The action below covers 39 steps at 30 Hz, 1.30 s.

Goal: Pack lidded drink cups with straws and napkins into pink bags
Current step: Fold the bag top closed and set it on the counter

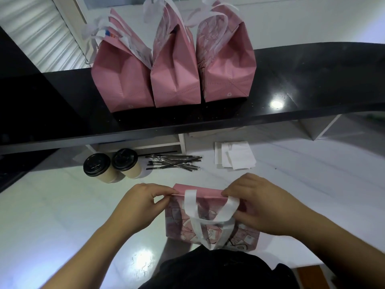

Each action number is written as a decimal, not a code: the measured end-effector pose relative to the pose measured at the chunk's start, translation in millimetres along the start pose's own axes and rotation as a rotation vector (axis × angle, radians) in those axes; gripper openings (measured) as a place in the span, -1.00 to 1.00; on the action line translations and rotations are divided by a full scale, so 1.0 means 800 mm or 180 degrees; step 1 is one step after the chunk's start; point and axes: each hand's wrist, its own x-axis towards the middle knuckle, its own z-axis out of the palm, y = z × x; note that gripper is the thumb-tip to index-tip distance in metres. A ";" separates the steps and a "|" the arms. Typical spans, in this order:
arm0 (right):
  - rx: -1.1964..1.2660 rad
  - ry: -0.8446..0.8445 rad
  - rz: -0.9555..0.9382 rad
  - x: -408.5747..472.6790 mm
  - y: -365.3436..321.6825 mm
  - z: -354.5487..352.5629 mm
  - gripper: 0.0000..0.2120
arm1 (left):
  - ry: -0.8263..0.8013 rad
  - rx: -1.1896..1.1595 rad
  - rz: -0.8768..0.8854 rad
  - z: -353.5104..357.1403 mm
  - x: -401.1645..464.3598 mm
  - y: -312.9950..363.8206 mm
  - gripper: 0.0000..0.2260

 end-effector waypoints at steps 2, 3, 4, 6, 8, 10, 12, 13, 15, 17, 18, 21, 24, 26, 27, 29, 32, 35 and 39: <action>-0.0468 -0.0191 -0.0115 -0.010 0.004 0.006 -0.47 | -0.0017 -0.0045 -0.0040 0.001 0.000 0.000 -0.78; -0.0635 -0.0196 -0.0121 -0.012 0.006 0.011 -0.42 | -0.0019 -0.0069 -0.0050 0.001 0.001 0.000 -0.79; -0.0753 -0.0158 -0.0111 -0.014 0.006 0.016 -0.40 | -0.0014 -0.0089 -0.0058 0.002 0.001 0.000 -0.79; -0.0890 0.0016 -0.0094 -0.014 0.003 0.026 -0.41 | 0.0010 -0.0154 -0.0086 0.005 0.003 0.000 -0.79; -0.0935 0.0160 -0.0059 -0.012 -0.001 0.033 -0.44 | 0.0045 -0.0238 -0.0106 0.007 0.004 0.003 -0.73; -0.0858 0.0261 0.0061 -0.011 -0.007 0.034 -0.48 | 0.0070 -0.0346 -0.0100 0.009 0.006 0.007 -0.67; -0.0692 0.0249 0.0239 -0.009 -0.008 0.030 -0.54 | 0.0095 -0.0473 -0.0071 0.011 0.010 0.010 -0.67; -0.0588 0.0197 0.0365 -0.007 -0.008 0.026 -0.58 | 0.0100 -0.0539 -0.0068 0.012 0.013 0.012 -0.68; -0.0389 0.0119 0.0631 -0.005 -0.006 0.015 -0.64 | 0.0121 -0.0714 -0.0079 0.016 0.022 0.018 -0.73; -0.0129 0.0069 0.0805 -0.006 -0.003 0.000 -0.67 | 0.0212 -0.0982 -0.0107 0.018 0.033 0.030 -0.77; -0.0003 0.0094 0.0901 -0.007 -0.002 -0.010 -0.69 | 0.0294 -0.1135 -0.0121 0.019 0.039 0.038 -0.75; 0.0162 0.0301 0.1271 -0.009 0.009 -0.053 -0.77 | 0.0604 -0.1413 -0.0035 0.024 0.062 0.065 -0.64; 0.0213 0.0517 0.1634 -0.017 0.026 -0.112 -0.84 | 0.0628 -0.1482 0.0149 0.030 0.084 0.096 -0.67; 0.0202 0.0728 0.1762 -0.022 0.035 -0.159 -0.91 | 0.0642 -0.1428 0.0336 0.031 0.099 0.121 -0.66; 0.0158 0.0881 0.1807 -0.024 0.038 -0.183 -0.93 | 0.0695 -0.1414 0.0435 0.030 0.108 0.134 -0.64; -0.0010 0.1159 0.1895 -0.025 0.047 -0.232 -0.95 | 0.0819 -0.1417 0.0595 0.025 0.128 0.161 -0.60; -0.0256 0.1413 0.2025 -0.015 0.067 -0.298 -0.85 | 0.0770 -0.1548 0.0789 0.013 0.161 0.208 -0.57; -0.0443 0.1460 0.2019 0.002 0.085 -0.351 -0.77 | 0.0592 -0.1792 0.0973 0.003 0.187 0.255 -0.52; -0.0658 0.1504 0.2043 0.025 0.111 -0.402 -0.69 | 0.0473 -0.1853 0.0955 0.002 0.221 0.300 -0.57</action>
